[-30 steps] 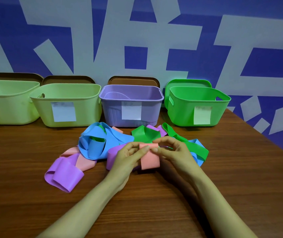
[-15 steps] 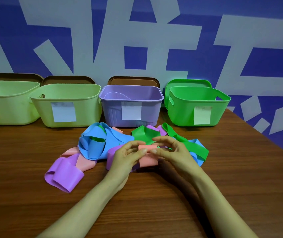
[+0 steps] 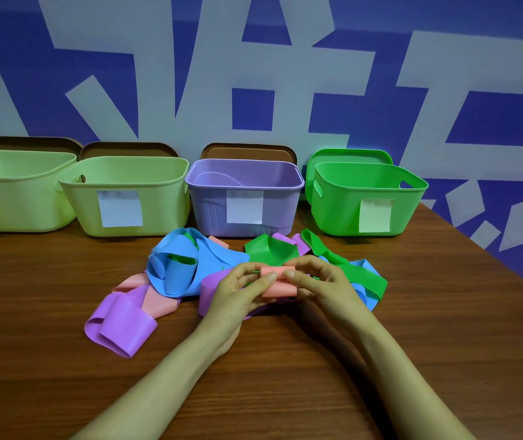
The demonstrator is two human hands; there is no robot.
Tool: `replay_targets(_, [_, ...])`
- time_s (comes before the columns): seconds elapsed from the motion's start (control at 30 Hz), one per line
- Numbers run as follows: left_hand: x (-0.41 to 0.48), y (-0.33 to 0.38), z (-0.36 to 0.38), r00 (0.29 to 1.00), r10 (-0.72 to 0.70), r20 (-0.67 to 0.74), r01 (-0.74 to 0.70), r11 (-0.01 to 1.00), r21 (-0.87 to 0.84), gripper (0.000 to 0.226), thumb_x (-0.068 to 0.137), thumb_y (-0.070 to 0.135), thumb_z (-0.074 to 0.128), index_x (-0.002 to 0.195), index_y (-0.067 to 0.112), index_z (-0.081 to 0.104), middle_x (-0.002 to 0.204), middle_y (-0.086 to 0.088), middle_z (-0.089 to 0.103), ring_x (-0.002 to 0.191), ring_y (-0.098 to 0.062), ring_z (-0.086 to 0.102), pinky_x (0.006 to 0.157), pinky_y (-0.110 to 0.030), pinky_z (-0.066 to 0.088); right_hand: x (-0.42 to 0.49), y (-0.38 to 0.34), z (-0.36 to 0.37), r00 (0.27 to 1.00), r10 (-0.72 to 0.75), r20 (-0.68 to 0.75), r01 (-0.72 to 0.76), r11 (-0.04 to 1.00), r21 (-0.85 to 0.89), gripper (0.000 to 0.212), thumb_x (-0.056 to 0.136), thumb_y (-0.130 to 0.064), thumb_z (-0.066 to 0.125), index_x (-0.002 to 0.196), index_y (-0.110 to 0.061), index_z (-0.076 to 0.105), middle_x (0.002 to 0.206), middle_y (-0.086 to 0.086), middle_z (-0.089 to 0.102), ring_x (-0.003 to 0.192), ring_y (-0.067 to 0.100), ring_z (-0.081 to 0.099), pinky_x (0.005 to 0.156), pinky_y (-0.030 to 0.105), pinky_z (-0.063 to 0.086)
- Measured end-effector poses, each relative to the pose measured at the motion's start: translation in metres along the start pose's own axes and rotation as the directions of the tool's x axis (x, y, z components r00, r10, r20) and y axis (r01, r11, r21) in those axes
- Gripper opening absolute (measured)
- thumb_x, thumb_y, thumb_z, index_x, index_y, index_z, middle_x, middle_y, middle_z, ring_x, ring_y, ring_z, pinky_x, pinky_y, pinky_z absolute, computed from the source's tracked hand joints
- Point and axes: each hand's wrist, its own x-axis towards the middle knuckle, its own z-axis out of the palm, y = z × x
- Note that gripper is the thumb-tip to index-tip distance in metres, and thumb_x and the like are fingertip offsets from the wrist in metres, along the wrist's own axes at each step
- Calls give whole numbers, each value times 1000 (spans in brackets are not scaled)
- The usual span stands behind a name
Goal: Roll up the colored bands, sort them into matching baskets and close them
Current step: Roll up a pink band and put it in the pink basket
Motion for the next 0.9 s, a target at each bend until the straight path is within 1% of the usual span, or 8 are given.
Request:
replay_targets(0.07, [0,0,0,1000,-4,-10,4,1000,-22,20,84,14,65,103,8,62,96,-8,72,92,-20,69,87,-37,55,-1,0,0,1000,-3,13,3,1000,-19,25,85,9,57,110,13,55,76,11,67,60,14,68,50,21,52])
replay_targets(0.2, [2,1,-1,999,16,-29,-17,999,-28,12,86,12,63,96,7,63,85,-5,71,86,-16,68,87,-35,54,0,3,-1,1000,-21,20,22,997,-78,28,83,17,55,111,13,55,82,13,63,57,9,66,50,17,50])
replay_targets(0.37, [2,0,-2,999,36,-29,-35,999,9,10,86,8,63,96,7,64,87,-6,70,87,-17,68,83,-30,55,1,4,-4,999,-30,38,34,995,-95,26,81,19,55,105,10,57,67,1,69,57,8,66,51,17,50])
replay_targets(0.5, [3,-1,-5,998,67,-23,-67,998,7,12,84,5,64,96,7,65,89,-7,70,87,-18,69,80,-26,55,2,4,-3,1000,-17,18,19,995,-96,26,82,8,62,107,6,59,83,9,68,64,11,69,52,20,52])
replay_targets(0.67, [3,-1,-6,996,94,-2,-94,995,19,15,82,1,66,96,7,65,84,-6,72,85,-22,69,83,-31,54,7,12,-2,999,-33,-42,25,984,-176,17,88,-7,62,101,3,59,86,15,60,61,12,66,51,19,51])
replay_targets(0.77, [2,0,-5,996,91,13,-92,994,64,16,82,-1,65,95,7,64,85,-9,72,84,-22,68,79,-32,55,8,14,-4,996,-58,-66,45,981,-188,20,85,-5,66,103,1,59,89,13,60,62,11,65,51,19,51])
replay_targets(0.83, [1,3,-4,997,74,12,-75,992,103,16,82,-3,64,95,7,63,88,-12,70,84,-23,68,80,-39,56,6,13,-4,995,-72,-66,60,983,-176,22,83,0,66,104,-1,57,88,10,59,60,8,64,50,19,51])
replay_targets(0.9, [-1,8,-4,997,78,27,-82,976,204,16,83,-3,65,94,9,62,90,-12,70,84,-21,68,82,-41,55,5,12,-3,993,-92,-73,78,980,-184,27,82,6,65,106,-1,54,86,7,58,62,6,64,49,20,51])
